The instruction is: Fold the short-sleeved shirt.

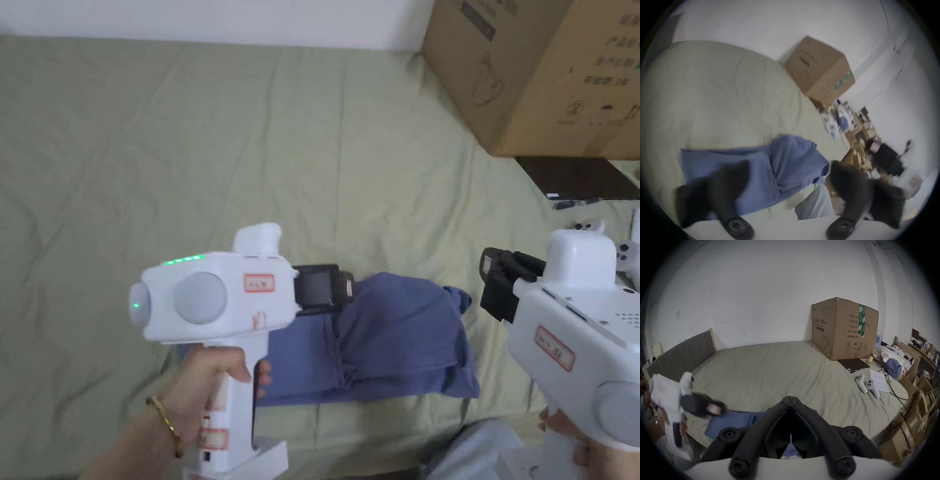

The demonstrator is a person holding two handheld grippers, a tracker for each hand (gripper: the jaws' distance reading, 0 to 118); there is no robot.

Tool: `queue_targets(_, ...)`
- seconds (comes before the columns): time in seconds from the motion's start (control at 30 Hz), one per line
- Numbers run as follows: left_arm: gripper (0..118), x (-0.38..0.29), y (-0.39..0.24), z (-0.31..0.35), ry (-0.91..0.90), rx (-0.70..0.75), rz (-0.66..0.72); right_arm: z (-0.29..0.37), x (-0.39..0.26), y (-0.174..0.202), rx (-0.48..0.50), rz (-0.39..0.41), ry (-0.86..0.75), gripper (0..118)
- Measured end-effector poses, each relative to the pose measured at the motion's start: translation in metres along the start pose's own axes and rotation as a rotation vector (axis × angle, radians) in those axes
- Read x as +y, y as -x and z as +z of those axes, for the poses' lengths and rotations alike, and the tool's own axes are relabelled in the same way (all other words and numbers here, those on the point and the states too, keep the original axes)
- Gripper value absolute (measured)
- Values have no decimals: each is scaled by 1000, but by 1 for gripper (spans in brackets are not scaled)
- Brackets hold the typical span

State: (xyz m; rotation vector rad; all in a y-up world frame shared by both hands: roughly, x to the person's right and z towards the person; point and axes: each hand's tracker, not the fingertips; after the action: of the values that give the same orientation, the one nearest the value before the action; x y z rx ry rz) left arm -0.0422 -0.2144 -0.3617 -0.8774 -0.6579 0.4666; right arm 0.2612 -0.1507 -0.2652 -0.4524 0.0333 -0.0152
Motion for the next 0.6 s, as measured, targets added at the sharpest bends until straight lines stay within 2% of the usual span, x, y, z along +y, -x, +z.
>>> queue_targets(0.1, 118, 11, 34, 47, -130, -41, 50, -3, 2, 5, 12, 6, -10, 0)
queue_targets(0.17, 118, 10, 60, 65, -123, -18, 94, -3, 3, 10, 21, 4, -15, 0)
queue_targets(0.27, 118, -4, 109, 84, -120, 21, 245, -5, 3, 16, 36, 1, -13, 0)
queue_targets(0.4, 118, -40, 164, 85, -84, 22, 469, -8, 3, 23, 52, 19, 10, 0)
queue_targets(0.47, 118, -56, 178, 79, -35, -25, 534, -8, 2, 26, 54, 31, 17, 0)
queue_targets(0.6, 117, -73, 182, 54, 40, -84, 560, -11, 3, 28, 49, 35, 32, 0)
